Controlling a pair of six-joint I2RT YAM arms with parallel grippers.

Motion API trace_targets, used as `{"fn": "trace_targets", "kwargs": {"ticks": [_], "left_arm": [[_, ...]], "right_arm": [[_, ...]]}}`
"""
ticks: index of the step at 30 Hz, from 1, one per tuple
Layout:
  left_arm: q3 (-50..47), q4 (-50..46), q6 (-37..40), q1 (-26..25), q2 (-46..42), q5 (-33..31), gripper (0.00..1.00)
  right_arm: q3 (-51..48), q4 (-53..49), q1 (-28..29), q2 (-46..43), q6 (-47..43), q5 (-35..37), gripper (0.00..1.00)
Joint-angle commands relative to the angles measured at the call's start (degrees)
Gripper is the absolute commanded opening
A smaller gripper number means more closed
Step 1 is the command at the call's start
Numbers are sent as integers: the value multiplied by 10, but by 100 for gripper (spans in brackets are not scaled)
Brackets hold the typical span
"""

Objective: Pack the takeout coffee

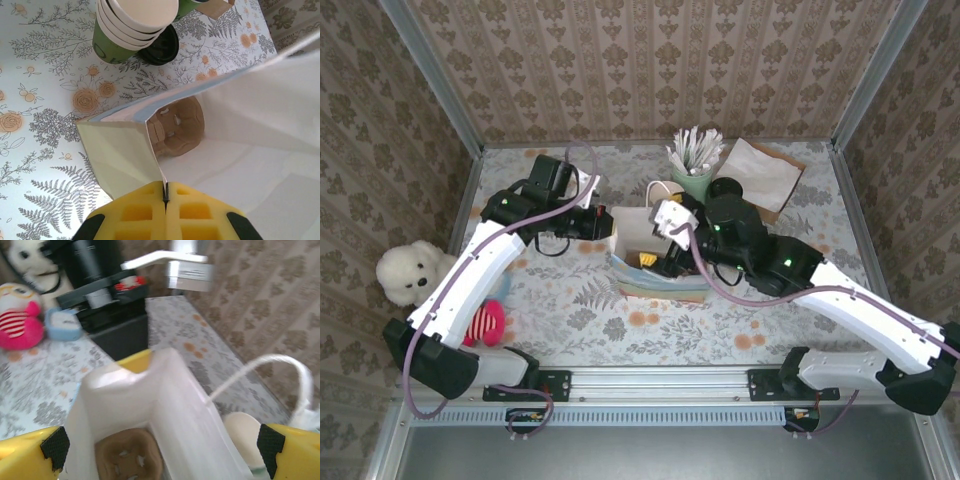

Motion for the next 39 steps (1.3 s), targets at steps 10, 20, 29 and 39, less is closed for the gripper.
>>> {"fn": "trace_targets", "kwargs": {"ticks": [10, 20, 29, 39], "left_arm": [[23, -8, 27, 8, 33, 7, 6], [38, -7, 44, 12, 41, 8, 8], [57, -19, 65, 25, 52, 29, 11], [90, -10, 84, 30, 35, 83, 32]], "right_arm": [[61, -174, -191, 57, 18, -128, 97], [199, -255, -243, 226, -70, -204, 85], [286, -339, -241, 309, -135, -281, 40], [238, -335, -205, 255, -12, -208, 10]]}}
